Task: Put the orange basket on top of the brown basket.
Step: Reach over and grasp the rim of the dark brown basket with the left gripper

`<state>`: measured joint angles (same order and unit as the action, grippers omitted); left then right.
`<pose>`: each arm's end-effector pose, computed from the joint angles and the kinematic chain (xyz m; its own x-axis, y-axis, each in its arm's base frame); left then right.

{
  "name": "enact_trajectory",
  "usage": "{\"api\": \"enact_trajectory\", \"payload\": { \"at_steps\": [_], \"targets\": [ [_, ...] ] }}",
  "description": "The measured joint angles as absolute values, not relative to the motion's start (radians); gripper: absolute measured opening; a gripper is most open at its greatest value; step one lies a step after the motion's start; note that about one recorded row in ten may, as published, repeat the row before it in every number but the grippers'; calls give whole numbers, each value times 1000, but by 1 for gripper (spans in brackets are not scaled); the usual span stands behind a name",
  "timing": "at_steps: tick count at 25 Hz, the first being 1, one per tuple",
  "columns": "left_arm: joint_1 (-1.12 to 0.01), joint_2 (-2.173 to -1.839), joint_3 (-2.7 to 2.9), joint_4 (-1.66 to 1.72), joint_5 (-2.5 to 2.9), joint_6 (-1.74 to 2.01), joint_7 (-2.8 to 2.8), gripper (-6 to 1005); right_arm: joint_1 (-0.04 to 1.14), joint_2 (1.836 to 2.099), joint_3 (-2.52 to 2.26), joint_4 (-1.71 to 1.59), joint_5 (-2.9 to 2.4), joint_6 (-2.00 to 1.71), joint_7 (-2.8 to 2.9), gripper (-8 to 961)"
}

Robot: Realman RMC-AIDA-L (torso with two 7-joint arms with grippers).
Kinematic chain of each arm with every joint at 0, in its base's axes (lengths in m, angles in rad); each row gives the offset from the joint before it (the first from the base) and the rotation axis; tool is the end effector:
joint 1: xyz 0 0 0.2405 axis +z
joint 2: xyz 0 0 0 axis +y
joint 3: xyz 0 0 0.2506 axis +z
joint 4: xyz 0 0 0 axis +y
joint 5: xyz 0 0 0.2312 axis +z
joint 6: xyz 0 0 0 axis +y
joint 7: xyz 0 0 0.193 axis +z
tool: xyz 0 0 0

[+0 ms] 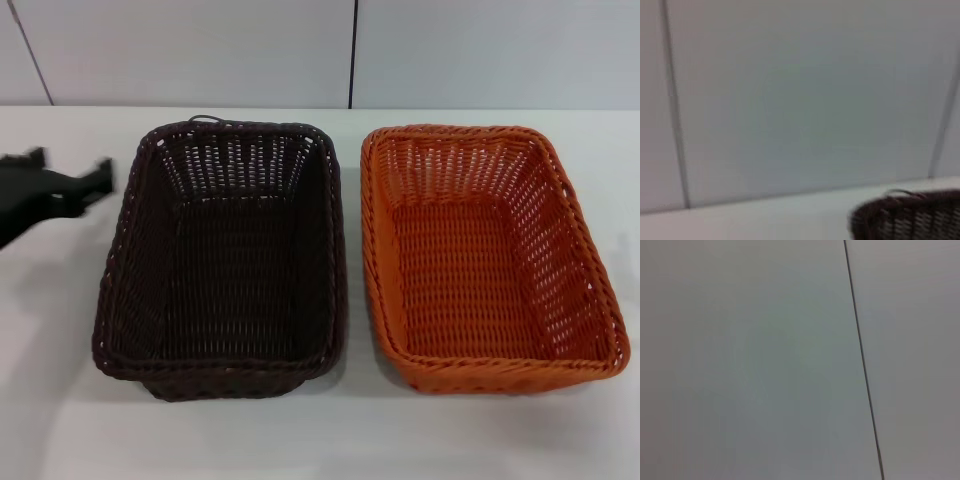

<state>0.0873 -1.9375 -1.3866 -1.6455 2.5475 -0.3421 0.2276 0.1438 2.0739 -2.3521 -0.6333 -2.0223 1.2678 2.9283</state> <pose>-0.2493 0.3819 0.0382 0.7199 0.3794 0.5813 0.6792 -0.2125 -0.7025 0.3141 0.3325 -0.0119 0.6450 0.1847 -0.7415 -0.7638 0.1239 -0.6335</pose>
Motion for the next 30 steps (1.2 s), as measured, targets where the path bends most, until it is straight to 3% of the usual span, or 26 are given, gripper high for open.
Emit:
{"api": "enact_trajectory", "payload": {
  "at_steps": [1,2,4,11,30],
  "targets": [
    [70,-2021,-1467,-1710,2578,-538,315,783,144,2074,-2350,-632,-2022,1259,2928,753],
    [70,-2021,-1467,-1710,2578,-538,315,783,144,2074,-2350,-632,-2022,1259,2928,753],
    [41,-2063,-1502,-1744,2596,-675,362,783,144,2074,-2350,-631,-2022,1254,2928,753],
    [-48,-2062,-1492,-1715,2674,-828,270,781,139,2074,-2351,-624,-2021,1250,2942,753],
    [-134,-2062,-1507,-1545,2713,-836,226,777,144,2072,-2353,-625,-2025,1248,2945,753]
  ]
}}
